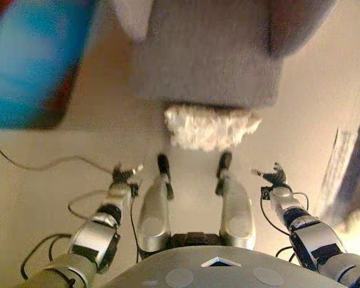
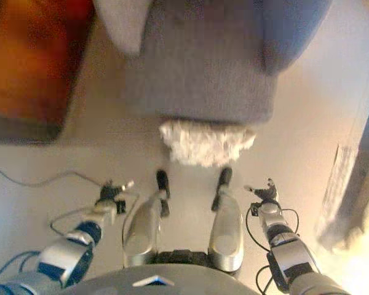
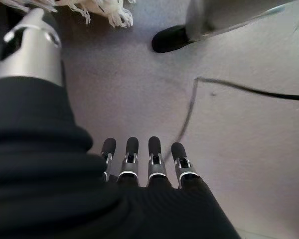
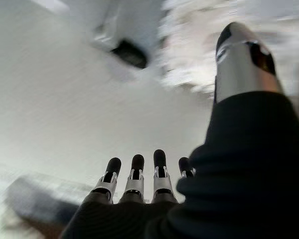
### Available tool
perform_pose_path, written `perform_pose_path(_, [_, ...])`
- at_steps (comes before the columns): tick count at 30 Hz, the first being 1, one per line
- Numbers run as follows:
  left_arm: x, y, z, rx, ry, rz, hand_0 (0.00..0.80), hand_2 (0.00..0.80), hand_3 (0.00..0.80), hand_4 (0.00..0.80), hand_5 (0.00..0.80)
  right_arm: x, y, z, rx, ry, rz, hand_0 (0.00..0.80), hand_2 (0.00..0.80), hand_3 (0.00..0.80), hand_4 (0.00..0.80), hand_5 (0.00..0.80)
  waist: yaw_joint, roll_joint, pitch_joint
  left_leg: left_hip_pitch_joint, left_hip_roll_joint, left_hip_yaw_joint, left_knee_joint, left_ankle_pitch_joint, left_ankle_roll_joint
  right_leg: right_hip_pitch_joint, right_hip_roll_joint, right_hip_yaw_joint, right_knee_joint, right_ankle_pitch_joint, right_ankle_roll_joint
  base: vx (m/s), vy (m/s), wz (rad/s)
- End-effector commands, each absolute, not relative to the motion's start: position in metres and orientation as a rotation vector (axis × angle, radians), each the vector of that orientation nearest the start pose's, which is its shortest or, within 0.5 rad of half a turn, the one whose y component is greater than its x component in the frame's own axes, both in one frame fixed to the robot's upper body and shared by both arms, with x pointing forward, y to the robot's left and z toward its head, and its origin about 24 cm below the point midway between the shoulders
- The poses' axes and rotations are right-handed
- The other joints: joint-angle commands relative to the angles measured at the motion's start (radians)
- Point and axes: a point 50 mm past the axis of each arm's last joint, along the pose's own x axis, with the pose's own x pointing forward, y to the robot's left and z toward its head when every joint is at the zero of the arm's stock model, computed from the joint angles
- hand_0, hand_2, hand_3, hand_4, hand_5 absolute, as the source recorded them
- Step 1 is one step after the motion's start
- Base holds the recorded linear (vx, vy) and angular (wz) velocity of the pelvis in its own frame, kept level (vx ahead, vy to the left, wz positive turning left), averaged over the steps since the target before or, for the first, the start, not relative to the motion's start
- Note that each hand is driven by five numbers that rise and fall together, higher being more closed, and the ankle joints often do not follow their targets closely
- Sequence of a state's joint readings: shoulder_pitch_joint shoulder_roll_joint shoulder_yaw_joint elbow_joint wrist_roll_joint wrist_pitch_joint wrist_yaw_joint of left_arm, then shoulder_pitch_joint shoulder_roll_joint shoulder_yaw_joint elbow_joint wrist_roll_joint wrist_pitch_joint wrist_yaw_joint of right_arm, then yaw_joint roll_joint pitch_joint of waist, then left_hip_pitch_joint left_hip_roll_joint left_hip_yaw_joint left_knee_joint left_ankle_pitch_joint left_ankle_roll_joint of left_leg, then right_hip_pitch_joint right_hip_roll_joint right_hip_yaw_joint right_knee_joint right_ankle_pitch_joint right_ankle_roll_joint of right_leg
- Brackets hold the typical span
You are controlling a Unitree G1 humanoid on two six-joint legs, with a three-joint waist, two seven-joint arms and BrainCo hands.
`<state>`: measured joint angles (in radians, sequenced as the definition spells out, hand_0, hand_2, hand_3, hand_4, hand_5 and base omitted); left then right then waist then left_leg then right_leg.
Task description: Pick up the cushion and take it to the sofa
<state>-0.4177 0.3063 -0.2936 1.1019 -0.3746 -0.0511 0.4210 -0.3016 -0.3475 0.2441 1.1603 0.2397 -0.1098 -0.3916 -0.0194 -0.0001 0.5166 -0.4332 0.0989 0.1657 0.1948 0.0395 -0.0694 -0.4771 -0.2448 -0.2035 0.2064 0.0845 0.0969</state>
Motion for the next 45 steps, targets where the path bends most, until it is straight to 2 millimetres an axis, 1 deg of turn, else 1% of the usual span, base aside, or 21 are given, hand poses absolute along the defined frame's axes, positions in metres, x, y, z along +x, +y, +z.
perform_pose_path(1, [0.27, 0.237, -0.06, 0.301, 0.555, 0.508, 0.0, 0.0, 0.0, 0.0, 0.0, 0.251, -0.276, -0.056, -0.484, 0.508, -0.499, 0.0, 0.0, 0.0, 0.0, 0.0, -0.038, 0.036, 0.002, -0.079, 0.037, 0.005, 0.072, -0.043, -0.004, -0.03, -0.007, 0.041, 0.077, -0.1, 0.023, -0.037, 0.021, 0.08])
perform_pose_path(3, [0.282, 0.235, -0.047, 0.306, 0.486, 0.51, 0.0, 0.0, 0.0, 0.0, 0.0, 0.261, -0.275, -0.044, -0.497, 0.452, -0.514, 0.0, 0.0, 0.0, 0.0, 0.0, -0.039, 0.037, 0.003, -0.144, 0.034, 0.0, 0.089, -0.041, -0.004, -0.088, -0.007, 0.046, 0.085, -0.094, 0.025, -0.018, 0.009, 0.03])
perform_pose_path(4, [0.291, 0.234, -0.036, 0.316, 0.439, 0.512, 0.0, 0.0, 0.0, 0.0, 0.0, 0.27, -0.276, -0.035, -0.512, 0.413, -0.519, 0.0, 0.0, 0.0, 0.0, 0.0, -0.038, 0.039, 0.003, -0.187, 0.033, -0.003, 0.094, -0.035, -0.005, -0.128, 0.0, 0.049, 0.104, -0.098, 0.022, -0.037, 0.001, -0.06])
perform_pose_path(5, [0.3, 0.235, -0.025, 0.318, 0.396, 0.516, 0.0, 0.0, 0.0, 0.0, 0.0, 0.277, -0.278, -0.025, -0.527, 0.374, -0.527, 0.0, 0.0, 0.0, 0.0, 0.0, -0.04, 0.041, 0.003, -0.237, 0.032, -0.004, 0.11, -0.033, -0.005, -0.179, 0.004, 0.055, 0.117, -0.095, 0.022, -0.038, -0.017, -0.09])
perform_pose_path(7, [0.311, 0.237, -0.011, 0.328, 0.342, 0.522, 0.0, 0.0, 0.0, 0.0, 0.0, 0.286, -0.282, -0.01, -0.545, 0.318, -0.555, 0.0, 0.0, 0.0, 0.0, 0.0, -0.043, 0.044, 0.003, -0.296, 0.031, -0.01, 0.13, -0.03, -0.007, -0.237, 0.009, 0.061, 0.131, -0.091, 0.02, -0.024, -0.031, -0.07])
perform_pose_path(13, [0.34, 0.233, 0.04, 0.351, 0.086, 0.497, 0.0, 0.0, 0.0, 0.0, 0.0, 0.315, -0.294, 0.046, -0.609, 0.105, -0.618, 0.0, 0.0, 0.0, 0.0, 0.0, -0.056, 0.058, 0.003, -0.501, 0.029, -0.034, 0.217, -0.04, -0.002, -0.455, 0.03, 0.114, 0.188, -0.08, 0.009, -0.008, -0.016, -0.03])
perform_pose_path(14, [0.346, 0.231, 0.051, 0.37, 0.042, 0.492, 0.0, 0.0, 0.0, 0.0, 0.0, 0.321, -0.295, 0.059, -0.626, 0.065, -0.622, 0.0, 0.0, 0.0, 0.0, 0.0, -0.058, 0.06, 0.003, -0.546, 0.029, -0.038, 0.244, -0.047, 0.003, -0.504, 0.033, 0.124, 0.213, -0.081, 0.004, 0.0, 0.0, 0.0])
perform_pose_path(16, [0.354, 0.23, 0.065, 0.376, 0.005, 0.483, 0.0, 0.0, 0.0, 0.0, 0.0, 0.328, -0.299, 0.076, -0.646, 0.011, -0.635, 0.0, 0.0, 0.0, 0.0, 0.0, -0.063, 0.064, 0.003, -0.604, 0.028, -0.039, 0.288, -0.06, 0.008, -0.565, 0.035, 0.134, 0.25, -0.083, -0.001, 0.0, 0.0, 0.0])
perform_pose_path(17, [0.358, 0.232, 0.074, 0.387, -0.017, 0.483, 0.0, 0.0, 0.0, 0.0, 0.0, 0.332, -0.302, 0.089, -0.645, -0.024, -0.648, 0.0, 0.0, 0.0, 0.0, 0.0, -0.067, 0.066, 0.003, -0.646, 0.031, -0.039, 0.317, -0.07, 0.013, -0.61, 0.036, 0.143, 0.277, -0.086, -0.003, -0.013, 0.024, -0.04])
perform_pose_path(20, [0.37, 0.236, 0.098, 0.411, -0.061, 0.475, 0.0, 0.0, 0.0, 0.0, 0.0, 0.34, -0.31, 0.115, -0.632, -0.092, -0.676, 0.0, 0.0, 0.0, 0.0, 0.0, -0.076, 0.072, 0.003, -0.742, 0.033, -0.037, 0.381, -0.099, 0.027, -0.717, 0.035, 0.155, 0.338, -0.094, -0.009, -0.012, 0.043, -0.09])
perform_pose_path(22, [0.375, 0.237, 0.11, 0.416, -0.082, 0.469, 0.0, 0.0, 0.0, 0.0, 0.0, 0.343, -0.313, 0.126, -0.628, -0.124, -0.685, 0.0, 0.0, 0.0, 0.0, 0.0, -0.08, 0.075, 0.003, -0.792, 0.039, -0.036, 0.414, -0.112, 0.032, -0.771, 0.034, 0.158, 0.375, -0.101, -0.011, -0.006, 0.043, -0.06])
perform_pose_path(25, [0.385, 0.242, 0.135, 0.433, -0.128, 0.465, 0.0, 0.0, 0.0, 0.0, 0.0, 0.349, -0.318, 0.147, -0.63, -0.19, -0.68, 0.0, 0.0, 0.0, 0.0, 0.0, -0.087, 0.077, 0.003, -0.892, 0.055, -0.033, 0.477, -0.134, 0.041, -0.874, 0.032, 0.167, 0.445, -0.114, -0.015, -0.021, 0.037, -0.06])
perform_pose_path(30, [0.396, 0.24, 0.179, 0.475, -0.238, 0.413, 0.0, 0.0, 0.0, 0.0, 0.0, 0.359, -0.311, 0.186, -0.653, -0.313, -0.6, 0.0, 0.0, 0.0, 0.0, 0.0, -0.096, 0.079, 0.003, -1.027, 0.079, -0.034, 0.557, -0.163, 0.046, -1.018, 0.032, 0.184, 0.545, -0.132, -0.016, -0.024, 0.044, -0.07])
perform_pose_path(34, [0.404, 0.229, 0.218, 0.519, -0.315, 0.353, 0.0, 0.0, 0.0, 0.0, 0.0, 0.366, -0.297, 0.224, -0.658, -0.426, -0.514, 0.0, 0.0, 0.0, 0.0, 0.0, -0.101, 0.079, 0.003, -1.102, 0.088, -0.037, 0.591, -0.175, 0.046, -1.088, 0.028, 0.193, 0.582, -0.142, -0.014, -0.011, 0.018, -0.01])
perform_pose_path(38, [0.408, 0.22, 0.242, 0.541, -0.36, 0.31, 0.0, 0.0, 0.0, 0.0, 0.0, 0.372, -0.282, 0.252, -0.677, -0.5, -0.455, 0.0, 0.0, 0.0, 0.0, 0.0, -0.095, 0.086, 0.003, -1.127, 0.088, -0.051, 0.581, -0.166, 0.04, -1.093, 0.028, 0.184, 0.563, -0.14, -0.007, 0.005, 0.016, -0.03])
perform_pose_path(40, [0.409, 0.211, 0.256, 0.539, -0.394, 0.259, 0.0, 0.0, 0.0, 0.0, 0.0, 0.375, -0.273, 0.269, -0.681, -0.549, -0.41, 0.0, 0.0, 0.0, 0.0, 0.0, -0.09, 0.093, 0.003, -1.136, 0.087, -0.059, 0.569, -0.164, 0.036, -1.093, 0.028, 0.178, 0.548, -0.14, -0.004, 0.016, 0.01, -0.01])
perform_pose_path(41, [0.409, 0.207, 0.259, 0.537, -0.405, 0.235, 0.0, 0.0, 0.0, 0.0, 0.0, 0.375, -0.27, 0.274, -0.685, -0.569, -0.389, 0.0, 0.0, 0.0, 0.0, 0.0, -0.088, 0.094, 0.003, -1.136, 0.086, -0.061, 0.562, -0.162, 0.034, -1.093, 0.028, 0.177, 0.542, -0.139, -0.003, 0.045, 0.01, -0.03])
perform_pose_path(45, [0.409, 0.181, 0.278, 0.531, -0.479, 0.104, 0.0, 0.0, 0.0, 0.0, 0.0, 0.376, -0.247, 0.297, -0.659, -0.661, -0.284, 0.0, 0.0, 0.0, 0.0, 0.0, -0.085, 0.092, 0.003, -1.137, 0.079, -0.058, 0.538, -0.162, 0.031, -1.093, 0.021, 0.178, 0.525, -0.14, 0.002, 0.021, 0.001, 0.0])
